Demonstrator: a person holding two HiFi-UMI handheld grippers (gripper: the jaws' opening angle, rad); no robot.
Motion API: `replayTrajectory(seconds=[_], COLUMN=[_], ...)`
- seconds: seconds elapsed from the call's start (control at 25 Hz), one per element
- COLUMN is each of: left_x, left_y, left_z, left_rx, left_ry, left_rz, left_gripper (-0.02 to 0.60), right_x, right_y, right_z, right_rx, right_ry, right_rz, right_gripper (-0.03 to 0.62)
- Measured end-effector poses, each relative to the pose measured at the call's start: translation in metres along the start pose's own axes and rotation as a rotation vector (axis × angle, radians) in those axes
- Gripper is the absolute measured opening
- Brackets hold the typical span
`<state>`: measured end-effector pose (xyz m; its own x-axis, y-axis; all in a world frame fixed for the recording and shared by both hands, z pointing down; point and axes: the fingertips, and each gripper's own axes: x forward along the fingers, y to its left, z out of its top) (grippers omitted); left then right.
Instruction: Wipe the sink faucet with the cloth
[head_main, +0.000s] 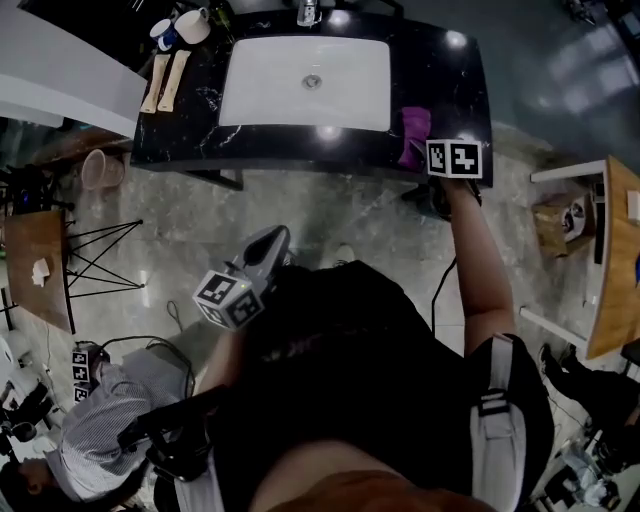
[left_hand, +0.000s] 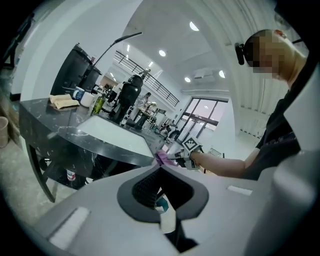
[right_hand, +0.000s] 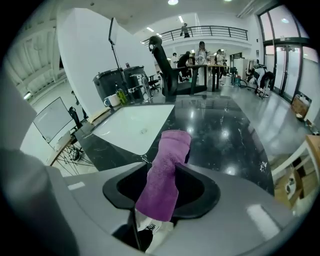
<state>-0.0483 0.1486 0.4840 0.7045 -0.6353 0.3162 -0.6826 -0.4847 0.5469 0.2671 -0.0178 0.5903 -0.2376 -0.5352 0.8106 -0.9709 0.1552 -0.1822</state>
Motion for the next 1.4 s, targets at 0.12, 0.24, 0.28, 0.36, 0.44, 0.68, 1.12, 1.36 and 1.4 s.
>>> replayTrajectory(seconds=[0.12, 0.24, 0.28, 0.36, 0.44, 0.68, 1.12, 1.36, 1.4], left_x=[-0.006, -0.013, -0.014, -0.016, -0.016, -0.014, -0.019, -0.021, -0.021], left_y=[0.005, 0.018, 0.023, 0.034, 0.042, 0.064, 0.109, 0.131, 0.135], left_z=[0.001, 0.004, 0.006, 0.013, 0.022, 0.052, 0.074, 0.082, 0.086], left_rx=[0.001, -0.007, -0.011, -0.024, -0.028, 0.019, 0.009, -0.031, -0.046], left_ry=[-0.003, -0.010, -0.016, -0.031, -0.038, -0.030, -0.032, -0.097, -0.122], left_rz=[0.025, 0.037, 0.036, 0.030, 0.010, -0.054, -0.074, 0.005, 0.024], left_gripper=[-0.006, -0.006, -0.006, -0.006, -0.006, -0.006, -0.006, -0.006, -0.006], right_x=[0.014, 0.018, 0.018, 0.018, 0.019, 0.007, -0.042, -0.028, -0.023], right_y=[-0.001, -0.002, -0.001, 0.001, 0.003, 0.005, 0.133, 0.173, 0.175], right_z=[-0.007, -0.010, -0.010, -0.010, -0.012, -0.006, 0.152, 0.256, 0.273], right_rx=[-0.007, -0.068, -0.092, -0.127, -0.144, -0.158, -0.717, -1.073, -1.111], right_ry=[0.068, 0.088, 0.090, 0.097, 0.107, 0.054, -0.329, -0.350, -0.345], right_rz=[-0.015, -0.071, -0.088, -0.115, -0.131, -0.173, -0.138, -0.091, -0.079], right_gripper=[0.185, 0.149, 0.141, 0.127, 0.115, 0.089, 0.089, 0.089, 0.089])
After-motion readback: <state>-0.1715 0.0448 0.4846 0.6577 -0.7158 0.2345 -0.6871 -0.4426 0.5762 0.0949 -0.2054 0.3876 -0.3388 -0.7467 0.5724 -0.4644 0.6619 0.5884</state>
